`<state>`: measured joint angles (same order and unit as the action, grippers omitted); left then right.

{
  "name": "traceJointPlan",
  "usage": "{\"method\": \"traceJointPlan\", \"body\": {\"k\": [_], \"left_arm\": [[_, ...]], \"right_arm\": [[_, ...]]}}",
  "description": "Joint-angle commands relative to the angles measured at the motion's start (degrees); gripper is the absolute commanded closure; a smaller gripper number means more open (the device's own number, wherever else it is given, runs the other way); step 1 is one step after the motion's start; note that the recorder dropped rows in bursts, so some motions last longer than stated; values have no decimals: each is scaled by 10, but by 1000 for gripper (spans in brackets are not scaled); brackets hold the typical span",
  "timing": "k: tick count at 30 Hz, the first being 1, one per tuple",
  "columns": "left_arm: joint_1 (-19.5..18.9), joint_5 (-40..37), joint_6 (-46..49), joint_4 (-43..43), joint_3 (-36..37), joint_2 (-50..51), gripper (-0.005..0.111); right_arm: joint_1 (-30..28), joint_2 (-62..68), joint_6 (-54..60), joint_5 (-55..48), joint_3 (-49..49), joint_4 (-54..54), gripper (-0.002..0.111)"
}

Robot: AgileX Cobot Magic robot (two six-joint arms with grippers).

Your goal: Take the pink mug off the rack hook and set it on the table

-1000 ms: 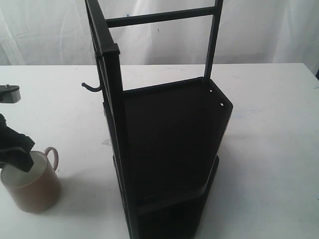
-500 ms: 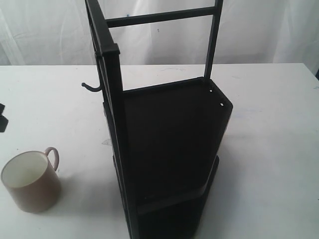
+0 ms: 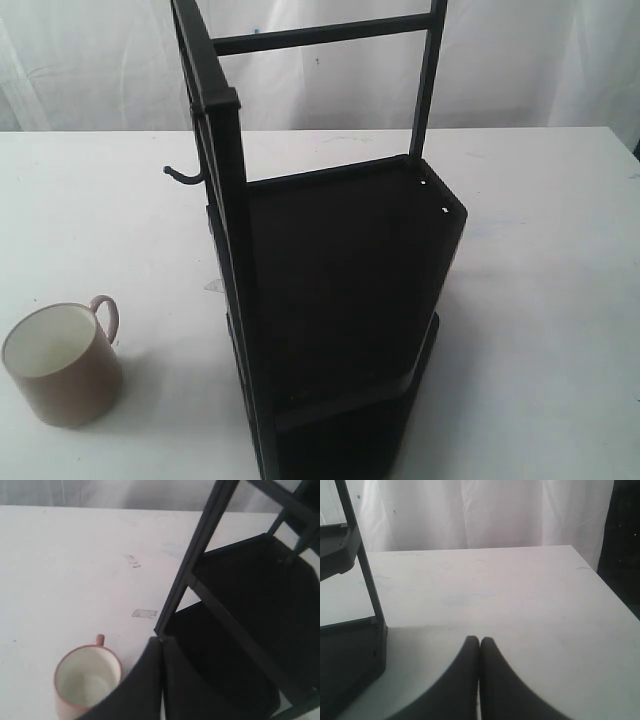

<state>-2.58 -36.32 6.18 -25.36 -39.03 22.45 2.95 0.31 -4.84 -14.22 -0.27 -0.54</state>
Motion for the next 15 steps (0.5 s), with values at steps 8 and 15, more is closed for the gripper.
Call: {"method": "traceJointPlan", "body": {"k": [8, 15], "left_arm": [[0, -159, -13, -80, 12, -189, 107], [-1, -159, -7, -61, 12, -191, 107]], "right_arm": [[-2, -3, 0, 6, 3, 1, 108], [-2, -3, 0, 6, 3, 1, 108]]}}
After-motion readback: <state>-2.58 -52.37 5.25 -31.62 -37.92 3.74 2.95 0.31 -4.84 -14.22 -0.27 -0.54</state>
